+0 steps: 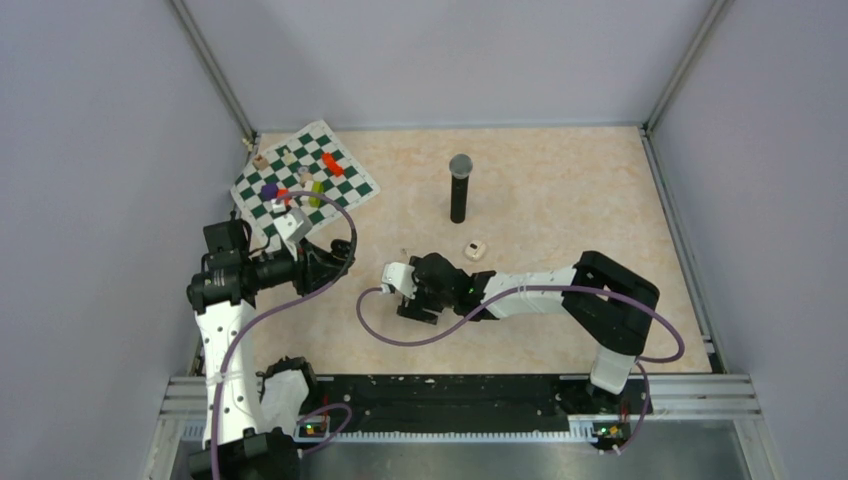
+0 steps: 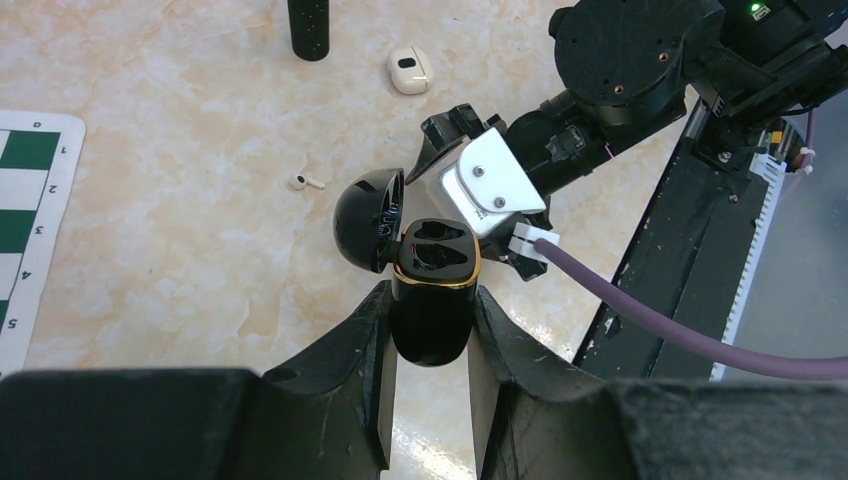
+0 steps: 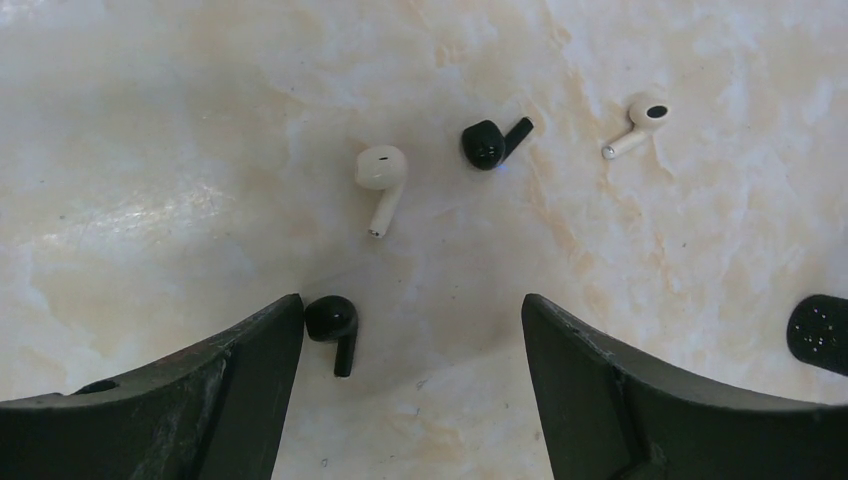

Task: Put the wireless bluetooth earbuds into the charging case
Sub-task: Pick up the earbud from the center of the board.

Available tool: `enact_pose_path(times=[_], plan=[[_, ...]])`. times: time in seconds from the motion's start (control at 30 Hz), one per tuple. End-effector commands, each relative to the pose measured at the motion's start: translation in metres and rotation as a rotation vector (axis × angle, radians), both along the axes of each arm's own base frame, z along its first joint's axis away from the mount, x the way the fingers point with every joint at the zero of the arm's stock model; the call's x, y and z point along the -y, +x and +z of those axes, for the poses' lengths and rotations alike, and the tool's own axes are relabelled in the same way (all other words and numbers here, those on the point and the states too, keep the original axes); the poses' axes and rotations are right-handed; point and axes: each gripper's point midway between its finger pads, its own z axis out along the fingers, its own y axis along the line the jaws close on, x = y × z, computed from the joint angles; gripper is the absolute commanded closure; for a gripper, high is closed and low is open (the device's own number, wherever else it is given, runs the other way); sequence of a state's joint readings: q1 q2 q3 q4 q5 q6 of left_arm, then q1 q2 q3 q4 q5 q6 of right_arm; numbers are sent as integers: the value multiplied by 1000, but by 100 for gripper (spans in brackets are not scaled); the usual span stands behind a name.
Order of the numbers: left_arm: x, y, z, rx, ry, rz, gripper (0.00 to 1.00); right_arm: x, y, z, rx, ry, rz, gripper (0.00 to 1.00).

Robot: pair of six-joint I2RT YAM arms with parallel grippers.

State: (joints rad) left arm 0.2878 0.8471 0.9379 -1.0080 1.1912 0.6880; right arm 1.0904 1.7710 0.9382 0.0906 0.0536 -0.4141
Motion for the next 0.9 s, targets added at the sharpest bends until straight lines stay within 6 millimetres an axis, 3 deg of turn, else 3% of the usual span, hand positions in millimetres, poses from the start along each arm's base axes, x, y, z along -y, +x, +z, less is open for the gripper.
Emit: enact_pose_path(times=[0.0,0.3,0.7,0.87], plan=[[2,-2,5,27,-22,-23,100,-6,14,9,33,26,-100,21],[2,-2,5,30,-23,-24,100,-2,31,20,87,32,-174,24],[1,-2,5,30,-26,-20,100,8,48,18,38,12,-276,31],[1,-2,5,29,-27,-20,100,9,43,16,-21,5,-247,33]])
